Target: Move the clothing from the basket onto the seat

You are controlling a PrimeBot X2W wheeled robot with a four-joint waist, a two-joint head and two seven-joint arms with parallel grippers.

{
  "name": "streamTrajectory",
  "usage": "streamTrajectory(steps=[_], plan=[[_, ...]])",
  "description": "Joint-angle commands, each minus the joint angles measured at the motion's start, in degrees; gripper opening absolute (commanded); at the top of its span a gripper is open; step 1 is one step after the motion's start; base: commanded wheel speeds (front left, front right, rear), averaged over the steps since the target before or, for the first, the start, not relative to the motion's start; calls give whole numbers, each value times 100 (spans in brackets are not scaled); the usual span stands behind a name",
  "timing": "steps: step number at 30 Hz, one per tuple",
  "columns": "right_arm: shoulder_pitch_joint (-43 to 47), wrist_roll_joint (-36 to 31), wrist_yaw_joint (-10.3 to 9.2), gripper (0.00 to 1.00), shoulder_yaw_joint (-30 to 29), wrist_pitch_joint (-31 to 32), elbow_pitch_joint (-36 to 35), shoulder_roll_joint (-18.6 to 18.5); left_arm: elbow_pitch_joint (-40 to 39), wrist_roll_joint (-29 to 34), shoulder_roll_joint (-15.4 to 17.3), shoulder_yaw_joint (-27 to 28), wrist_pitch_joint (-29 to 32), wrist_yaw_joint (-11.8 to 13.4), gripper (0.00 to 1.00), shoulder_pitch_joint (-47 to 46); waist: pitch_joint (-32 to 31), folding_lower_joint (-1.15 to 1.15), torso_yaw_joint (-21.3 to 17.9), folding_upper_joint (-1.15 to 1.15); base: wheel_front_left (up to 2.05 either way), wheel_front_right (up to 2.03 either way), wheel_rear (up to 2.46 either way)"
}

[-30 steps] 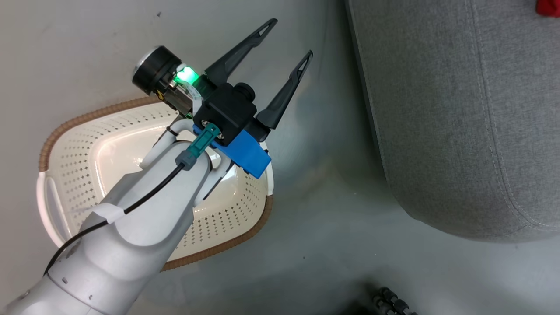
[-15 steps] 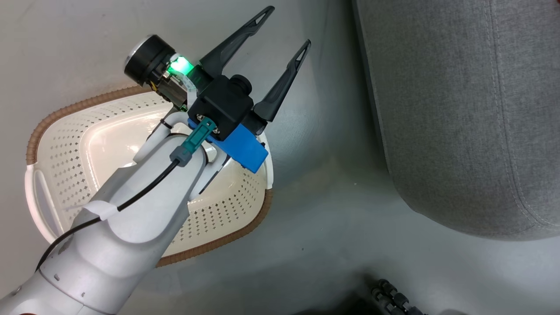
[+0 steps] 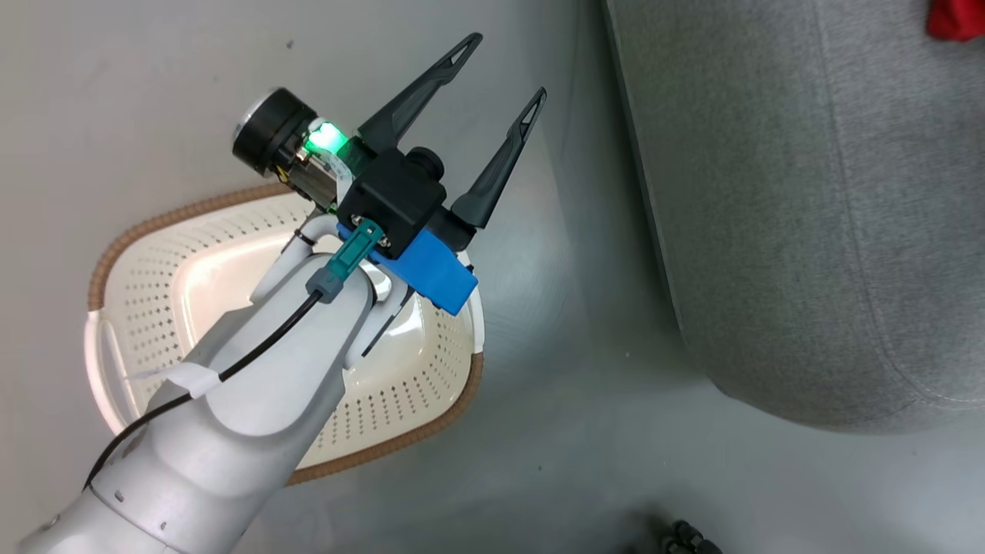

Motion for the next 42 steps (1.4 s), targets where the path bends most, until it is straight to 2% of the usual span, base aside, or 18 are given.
streamTrajectory(steps=[1,5,10,20,30,42], plan=[[182,-2,1,100,-18,-2,-49,49,18,-32,-7,24,-48,30,100,55,-190,0,7,0,0,0,0],[855,35,1,100,-59,-1,-381,259,86,-108,-59,115,-79,75,100,234,-555,0,0,0,0,0,0],[1495,-20,2,100,167,-2,-801,464,12,-204,-92,329,-88,149,100,567,-1012,0,25,0,0,0,0],[2265,83,1,100,1130,-1,-1858,805,-599,-135,-178,1297,-90,397,100,1580,-1943,0,361,0,0,0,0],[2642,120,1,100,1921,-2,-2263,933,-935,159,-392,2392,-90,380,100,2475,-2671,0,919,0,0,0,0],[3263,190,2,100,2280,-1,-2122,1068,-913,474,-699,3350,-91,128,100,3441,-3368,0,1343,0,0,0,0]])
